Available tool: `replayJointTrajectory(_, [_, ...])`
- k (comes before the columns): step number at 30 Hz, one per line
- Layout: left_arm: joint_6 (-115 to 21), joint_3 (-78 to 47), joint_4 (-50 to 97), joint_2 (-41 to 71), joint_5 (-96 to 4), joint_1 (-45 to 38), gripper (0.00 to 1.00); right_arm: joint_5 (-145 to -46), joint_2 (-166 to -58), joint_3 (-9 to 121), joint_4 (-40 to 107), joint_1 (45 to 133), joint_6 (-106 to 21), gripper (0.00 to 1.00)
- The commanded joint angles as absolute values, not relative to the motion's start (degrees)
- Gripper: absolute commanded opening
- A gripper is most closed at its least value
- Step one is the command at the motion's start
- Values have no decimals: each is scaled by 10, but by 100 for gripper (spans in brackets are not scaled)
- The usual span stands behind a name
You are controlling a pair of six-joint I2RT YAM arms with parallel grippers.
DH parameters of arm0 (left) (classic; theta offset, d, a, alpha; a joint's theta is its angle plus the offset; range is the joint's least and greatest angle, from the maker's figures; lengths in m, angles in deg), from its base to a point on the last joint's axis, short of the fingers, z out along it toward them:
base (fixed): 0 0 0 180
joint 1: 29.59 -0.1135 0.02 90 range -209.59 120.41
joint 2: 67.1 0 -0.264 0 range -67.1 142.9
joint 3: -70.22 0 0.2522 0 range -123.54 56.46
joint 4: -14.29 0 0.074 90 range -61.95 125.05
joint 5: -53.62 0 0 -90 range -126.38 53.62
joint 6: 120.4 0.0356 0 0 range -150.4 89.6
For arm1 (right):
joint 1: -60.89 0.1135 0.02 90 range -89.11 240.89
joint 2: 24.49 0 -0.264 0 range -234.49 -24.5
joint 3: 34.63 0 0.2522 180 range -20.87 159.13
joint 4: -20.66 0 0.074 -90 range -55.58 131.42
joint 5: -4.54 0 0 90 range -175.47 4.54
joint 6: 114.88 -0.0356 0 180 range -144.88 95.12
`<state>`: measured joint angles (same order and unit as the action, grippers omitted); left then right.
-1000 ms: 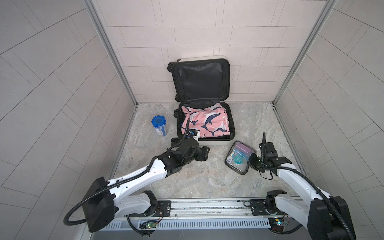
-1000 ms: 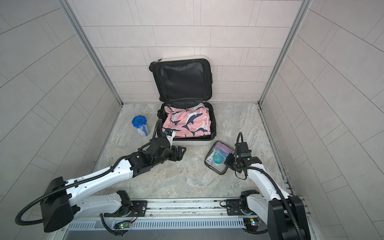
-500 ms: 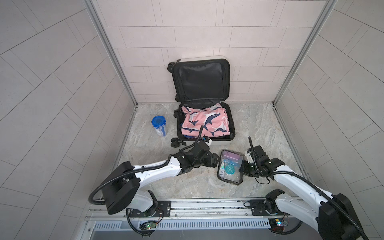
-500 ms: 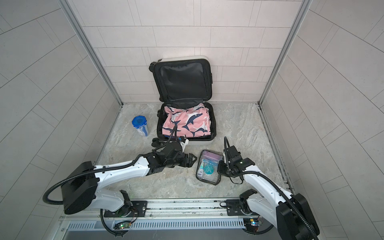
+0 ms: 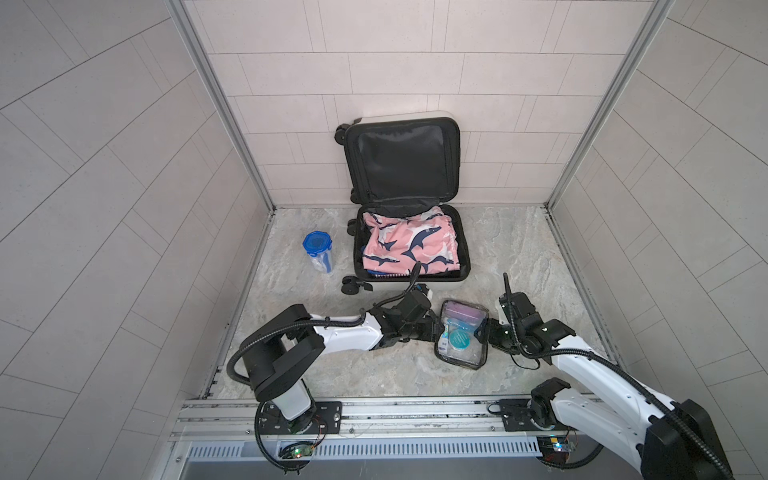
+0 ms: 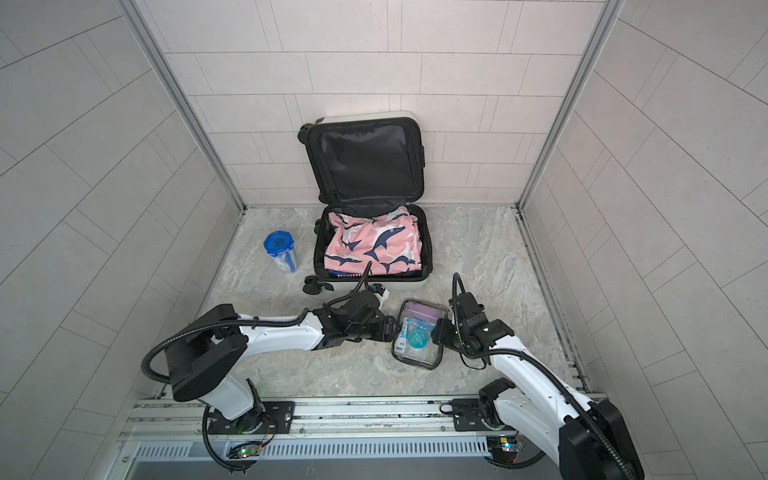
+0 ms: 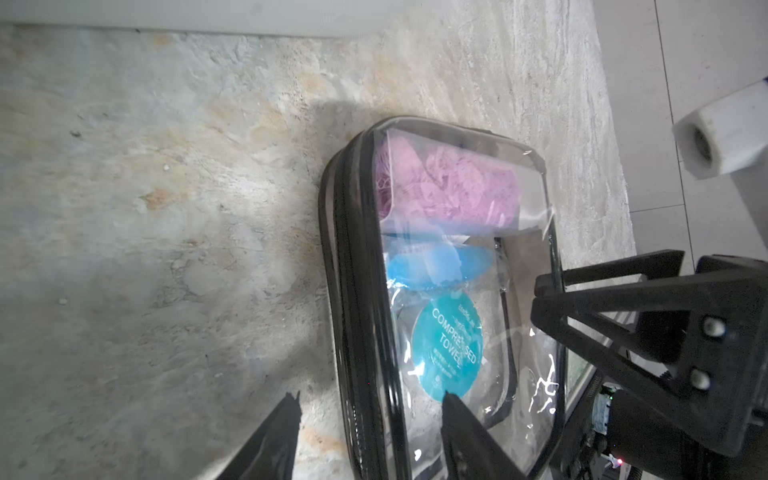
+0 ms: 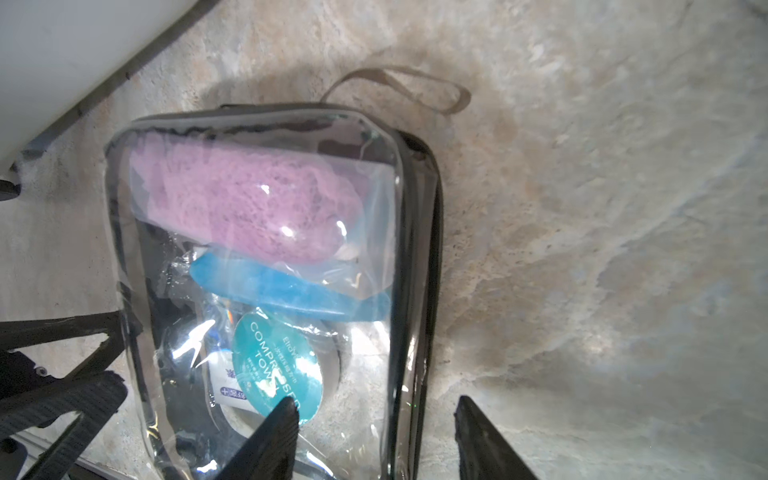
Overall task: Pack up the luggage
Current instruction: 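Grasp the pouch's other end with the left gripper beside the right gripper, then lift the clear toiletry pouch with both grippers and lower it into the suitcase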
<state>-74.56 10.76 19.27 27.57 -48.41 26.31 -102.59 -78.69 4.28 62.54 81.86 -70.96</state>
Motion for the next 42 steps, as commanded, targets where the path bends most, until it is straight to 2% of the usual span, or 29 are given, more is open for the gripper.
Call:
replayJointTrajectory(1, [-753, 83, 160, 291, -496, 268, 56, -1019, -797, 32, 597, 819, -725, 56])
replayJointTrajectory(8, [-754, 62, 151, 325, -512, 273, 45, -1021, -808, 30, 578, 820, -731, 44])
replayJointTrajectory(11, [-754, 56, 146, 334, -517, 275, 36, -1025, -808, 28, 574, 820, -735, 33])
replayJointTrajectory(17, [-759, 41, 174, 308, -514, 277, 0, -1034, -790, 35, 590, 820, -745, 4])
replayJointTrajectory(18, [-758, 35, 192, 297, -510, 277, 0, -1036, -783, 39, 597, 821, -748, 0])
replayJointTrajectory(29, [-722, -21, 343, 181, -483, 293, 0, -1075, -693, 125, 670, 837, -778, 0])
replayJointTrajectory(33, [-703, -33, 375, 127, -442, 294, 0, -1084, -685, 164, 643, 844, -801, 0])
replayJointTrajectory(39, [-656, -71, 408, 91, -367, 279, 0, -1081, -766, 257, 588, 851, -800, 0])
replayJointTrajectory(42, [-639, -108, 434, 102, -372, 246, 0, -1079, -836, 327, 585, 850, -783, 0])
